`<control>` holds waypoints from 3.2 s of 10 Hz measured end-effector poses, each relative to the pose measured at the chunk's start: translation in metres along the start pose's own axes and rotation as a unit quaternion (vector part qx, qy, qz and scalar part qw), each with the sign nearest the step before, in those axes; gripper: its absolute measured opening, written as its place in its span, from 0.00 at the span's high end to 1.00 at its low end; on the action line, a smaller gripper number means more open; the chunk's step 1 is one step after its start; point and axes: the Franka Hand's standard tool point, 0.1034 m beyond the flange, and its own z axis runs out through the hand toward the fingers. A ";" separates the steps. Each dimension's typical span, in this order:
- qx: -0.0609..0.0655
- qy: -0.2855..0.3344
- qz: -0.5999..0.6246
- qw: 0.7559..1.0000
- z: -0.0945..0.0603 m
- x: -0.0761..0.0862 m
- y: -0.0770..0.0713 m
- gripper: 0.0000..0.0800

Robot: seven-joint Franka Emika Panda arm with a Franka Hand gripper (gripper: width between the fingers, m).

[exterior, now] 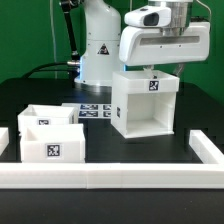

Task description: Assemble drawer

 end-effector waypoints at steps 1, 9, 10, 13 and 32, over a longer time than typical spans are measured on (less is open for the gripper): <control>0.000 0.000 0.000 1.000 0.000 0.000 0.000 0.70; 0.001 -0.004 -0.001 1.000 0.000 0.001 0.003 0.95; 0.002 -0.009 0.008 1.000 -0.003 0.009 0.012 0.95; 0.007 -0.002 0.037 0.999 -0.003 0.051 0.045 0.95; 0.058 0.037 0.510 0.858 -0.014 0.151 0.070 0.95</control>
Offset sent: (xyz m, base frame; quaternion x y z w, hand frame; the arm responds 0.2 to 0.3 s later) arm 0.0000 0.0000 0.0000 0.0000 0.0000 0.0000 1.0000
